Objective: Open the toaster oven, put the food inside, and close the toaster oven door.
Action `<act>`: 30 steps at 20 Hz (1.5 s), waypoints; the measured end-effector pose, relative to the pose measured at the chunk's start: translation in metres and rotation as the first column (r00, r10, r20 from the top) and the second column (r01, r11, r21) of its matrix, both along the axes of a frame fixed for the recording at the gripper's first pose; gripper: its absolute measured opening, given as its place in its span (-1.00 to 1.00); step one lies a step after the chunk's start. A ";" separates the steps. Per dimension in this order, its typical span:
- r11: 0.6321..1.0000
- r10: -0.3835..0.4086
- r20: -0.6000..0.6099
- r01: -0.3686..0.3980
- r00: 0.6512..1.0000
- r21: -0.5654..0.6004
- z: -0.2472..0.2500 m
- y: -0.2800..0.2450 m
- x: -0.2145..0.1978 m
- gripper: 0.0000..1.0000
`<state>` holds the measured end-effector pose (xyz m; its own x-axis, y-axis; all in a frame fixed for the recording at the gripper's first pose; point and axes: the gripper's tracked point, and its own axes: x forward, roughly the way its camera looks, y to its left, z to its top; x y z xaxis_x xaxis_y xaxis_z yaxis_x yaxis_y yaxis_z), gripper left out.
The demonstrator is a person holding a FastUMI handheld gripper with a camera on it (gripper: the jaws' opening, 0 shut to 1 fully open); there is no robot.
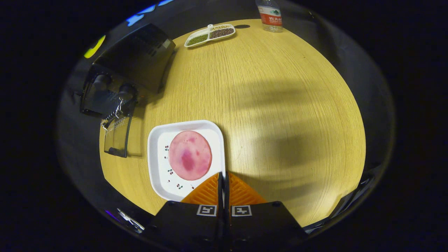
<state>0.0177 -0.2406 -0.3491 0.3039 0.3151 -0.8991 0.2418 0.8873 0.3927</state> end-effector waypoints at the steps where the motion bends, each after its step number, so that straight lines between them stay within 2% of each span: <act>1: 1.000 -0.013 0.005 0.013 1.000 0.006 0.001 -0.001 -0.002 -0.97; 10: 0.988 -0.137 0.045 0.133 0.989 0.083 0.033 -0.002 -0.009 -0.97; 19: 0.951 -0.296 0.107 0.283 0.949 0.126 0.074 0.033 -0.040 -0.97; 24: 0.900 -0.413 0.101 0.388 0.905 0.199 0.097 0.074 -0.068 -0.96; 26: 0.864 -0.482 0.097 0.455 0.871 0.216 0.103 0.086 -0.077 -0.97; 30: 0.792 -0.577 0.081 0.533 0.813 0.296 0.121 0.123 -0.091 -0.97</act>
